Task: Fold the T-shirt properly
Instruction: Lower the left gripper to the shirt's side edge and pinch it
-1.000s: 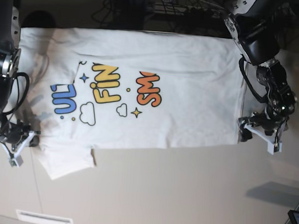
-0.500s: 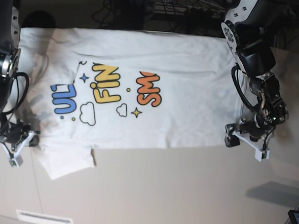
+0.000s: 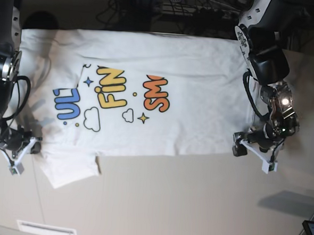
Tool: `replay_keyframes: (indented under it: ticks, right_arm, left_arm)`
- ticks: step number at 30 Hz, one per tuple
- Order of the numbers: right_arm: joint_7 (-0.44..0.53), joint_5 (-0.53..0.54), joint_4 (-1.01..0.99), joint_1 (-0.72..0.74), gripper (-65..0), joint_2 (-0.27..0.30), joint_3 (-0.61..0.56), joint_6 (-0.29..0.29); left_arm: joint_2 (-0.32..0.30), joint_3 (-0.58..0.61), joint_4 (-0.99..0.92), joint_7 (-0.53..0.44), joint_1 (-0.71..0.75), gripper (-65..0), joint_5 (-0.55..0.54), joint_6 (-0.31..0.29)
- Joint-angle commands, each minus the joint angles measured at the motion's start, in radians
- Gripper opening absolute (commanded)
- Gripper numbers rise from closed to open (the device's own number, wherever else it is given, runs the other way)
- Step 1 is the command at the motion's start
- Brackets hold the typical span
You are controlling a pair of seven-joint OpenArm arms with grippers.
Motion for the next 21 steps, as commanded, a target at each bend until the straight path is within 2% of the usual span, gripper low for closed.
replay_keyframes:
  ticks: [1,6,8,12,16,21]
  right_arm:
    - [0.000,-0.003,0.012,0.029,-64.9,0.018,-0.001,0.002]
    - [0.000,-0.003,0.012,0.029,-64.9,0.018,-0.001,0.002]
    - [0.000,-0.003,0.012,0.029,-64.9,0.018,-0.001,0.002]
    - [0.000,-0.003,0.012,0.029,-64.9,0.020,-0.001,0.002]
    - [0.000,-0.003,0.012,0.029,-64.9,0.018,-0.001,0.002]
    - [0.000,-0.003,0.012,0.029,-64.9,0.015,-0.001,0.002]
  left_arm:
    - [0.004,0.022,0.004,0.019,-0.011,-7.9,-0.013,-0.006]
    - [0.007,0.034,0.003,0.019,-0.011,-8.9,-0.018,-0.006]
    - [0.007,0.034,0.003,0.019,-0.011,-15.8,-0.018,-0.006]
    - [0.007,0.034,0.003,0.019,-0.013,-38.6,-0.018,-0.006]
    - [0.007,0.034,0.001,0.019,-0.010,-55.4,-0.010,-0.002]
    - [0.003,0.034,0.001,0.019,-0.008,-57.4,-0.008,-0.002]
